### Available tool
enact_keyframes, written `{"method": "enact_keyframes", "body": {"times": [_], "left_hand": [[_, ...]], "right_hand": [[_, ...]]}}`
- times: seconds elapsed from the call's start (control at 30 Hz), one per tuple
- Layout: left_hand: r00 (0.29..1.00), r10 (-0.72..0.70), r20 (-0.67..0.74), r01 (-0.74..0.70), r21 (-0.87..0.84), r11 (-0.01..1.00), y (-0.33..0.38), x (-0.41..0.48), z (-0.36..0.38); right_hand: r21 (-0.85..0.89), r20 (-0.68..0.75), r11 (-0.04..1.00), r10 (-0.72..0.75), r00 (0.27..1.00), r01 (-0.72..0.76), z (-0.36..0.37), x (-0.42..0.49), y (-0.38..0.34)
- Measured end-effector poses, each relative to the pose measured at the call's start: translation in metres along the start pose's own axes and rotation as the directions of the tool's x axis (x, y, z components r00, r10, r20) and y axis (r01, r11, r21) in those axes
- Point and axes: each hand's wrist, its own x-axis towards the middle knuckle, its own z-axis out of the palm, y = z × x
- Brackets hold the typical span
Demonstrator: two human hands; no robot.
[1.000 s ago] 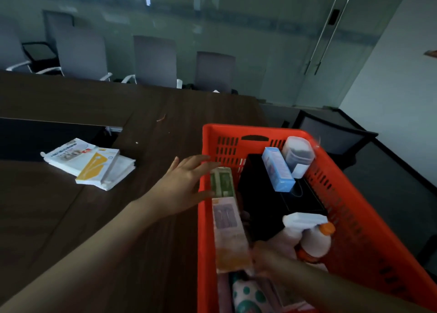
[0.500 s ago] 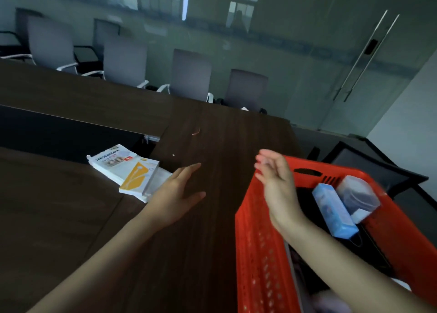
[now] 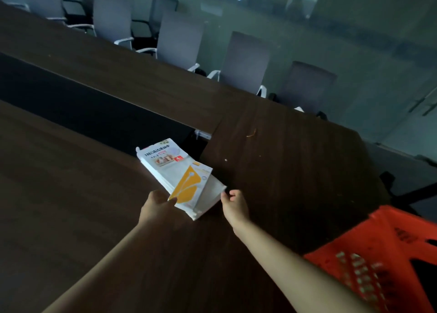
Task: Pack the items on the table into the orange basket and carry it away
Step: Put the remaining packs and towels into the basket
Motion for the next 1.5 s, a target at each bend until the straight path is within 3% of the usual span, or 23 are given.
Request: {"method": "enact_keyframes", "body": {"times": [0.2,0.3,0.43,0.53,0.63,0.83,0.97,1.1,1.2,1.5], "left_hand": [[0.988,-0.155,0.025,0.157,-0.121,0.98,-0.024,0.083,0.029],[0.986,-0.151,0.065,0.161,-0.213,0.964,-0.026,0.106,0.046],[0.989,-0.144,0.04,0.149,-0.191,0.97,-0.036,0.118,0.06],[0.967,-0.184,0.177,0.235,-0.341,0.91,-0.041,0.103,0.053],[0.921,-0.158,0.355,0.291,-0.362,0.885,-0.049,0.062,0.043],[0.827,0.068,0.558,0.199,-0.403,0.893,-0.051,-0.007,0.037],[0.806,0.129,0.578,0.167,-0.431,0.887,-0.016,-0.037,0.039],[0.797,0.235,0.556,0.092,-0.497,0.863,0.066,-0.082,0.045],[0.737,0.355,0.575,0.009,-0.534,0.846,0.123,-0.134,0.051],[0.596,0.524,0.609,-0.141,-0.563,0.815,0.214,-0.285,0.095]], "right_hand": [[-0.132,0.044,0.991,-0.006,0.999,0.012,0.047,0.096,0.0],[-0.214,0.153,0.976,-0.01,0.988,0.043,0.058,0.125,0.002],[-0.37,0.22,0.929,0.054,0.974,0.033,0.071,0.134,0.016],[-0.365,0.157,0.929,0.122,0.98,-0.057,0.069,0.114,0.035],[-0.349,0.168,0.933,0.159,0.973,-0.092,0.053,0.079,0.053],[-0.031,0.301,0.973,0.225,0.927,-0.227,0.012,0.021,0.113],[0.117,0.296,0.964,0.197,0.935,-0.24,-0.065,-0.028,0.055],[0.248,0.218,0.967,0.003,0.976,-0.058,-0.161,-0.047,0.006],[0.377,0.085,0.924,-0.106,0.991,0.067,-0.217,-0.072,-0.011],[0.621,-0.218,0.716,-0.233,0.948,0.319,-0.366,-0.169,0.025]]}}
